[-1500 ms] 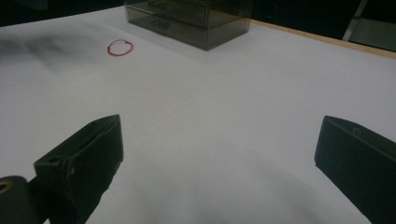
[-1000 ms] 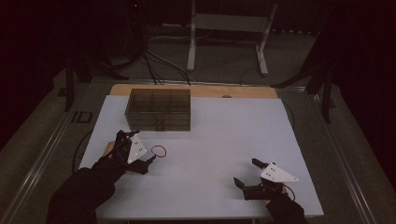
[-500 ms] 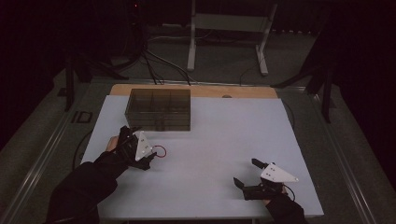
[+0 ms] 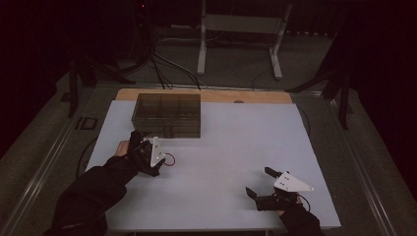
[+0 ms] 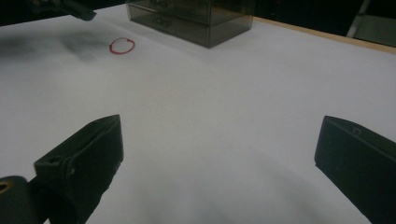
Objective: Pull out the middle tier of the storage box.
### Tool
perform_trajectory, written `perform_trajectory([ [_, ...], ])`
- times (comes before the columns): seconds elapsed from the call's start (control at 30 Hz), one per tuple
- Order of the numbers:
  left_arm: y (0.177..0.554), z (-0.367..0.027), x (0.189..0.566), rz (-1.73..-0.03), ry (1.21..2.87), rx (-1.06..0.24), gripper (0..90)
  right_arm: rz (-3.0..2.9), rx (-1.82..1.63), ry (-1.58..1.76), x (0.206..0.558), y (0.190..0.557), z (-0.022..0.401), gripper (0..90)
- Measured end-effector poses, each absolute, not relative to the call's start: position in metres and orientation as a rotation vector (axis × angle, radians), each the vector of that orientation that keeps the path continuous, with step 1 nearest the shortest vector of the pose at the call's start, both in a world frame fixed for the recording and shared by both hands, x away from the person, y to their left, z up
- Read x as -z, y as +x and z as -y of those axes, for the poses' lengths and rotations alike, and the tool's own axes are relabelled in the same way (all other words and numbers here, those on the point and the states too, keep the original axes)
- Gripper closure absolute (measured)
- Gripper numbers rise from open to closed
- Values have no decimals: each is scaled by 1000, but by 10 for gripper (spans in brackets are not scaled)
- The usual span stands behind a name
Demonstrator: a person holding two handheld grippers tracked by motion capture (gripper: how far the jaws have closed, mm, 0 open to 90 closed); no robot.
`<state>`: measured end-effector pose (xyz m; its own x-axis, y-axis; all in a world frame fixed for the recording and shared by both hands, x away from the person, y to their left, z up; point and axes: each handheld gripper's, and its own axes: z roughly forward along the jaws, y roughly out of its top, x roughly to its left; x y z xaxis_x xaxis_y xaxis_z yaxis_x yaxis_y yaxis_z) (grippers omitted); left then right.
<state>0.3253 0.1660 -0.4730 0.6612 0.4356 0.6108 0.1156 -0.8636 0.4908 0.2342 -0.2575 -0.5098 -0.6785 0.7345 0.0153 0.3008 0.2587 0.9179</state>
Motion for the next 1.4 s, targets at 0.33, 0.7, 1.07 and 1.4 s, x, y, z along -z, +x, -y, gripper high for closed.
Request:
perform_trajectory([
  [0.33, 331, -157, 476, -407, 2528, -1146, 15, -2124, -1399, 940, 510, 234, 258, 12],
  [0.7, 334, -146, 476, -392, 2596, -1267, 14, -2124, -1400, 940, 511, 235, 258, 12],
  [1.07, 334, -132, 488, -256, 2676, -1473, 16, -2123, -1404, 940, 510, 234, 258, 12],
  [1.4, 333, -123, 501, -115, 2729, -1574, 170, -2129, -1405, 940, 510, 234, 258, 12],
])
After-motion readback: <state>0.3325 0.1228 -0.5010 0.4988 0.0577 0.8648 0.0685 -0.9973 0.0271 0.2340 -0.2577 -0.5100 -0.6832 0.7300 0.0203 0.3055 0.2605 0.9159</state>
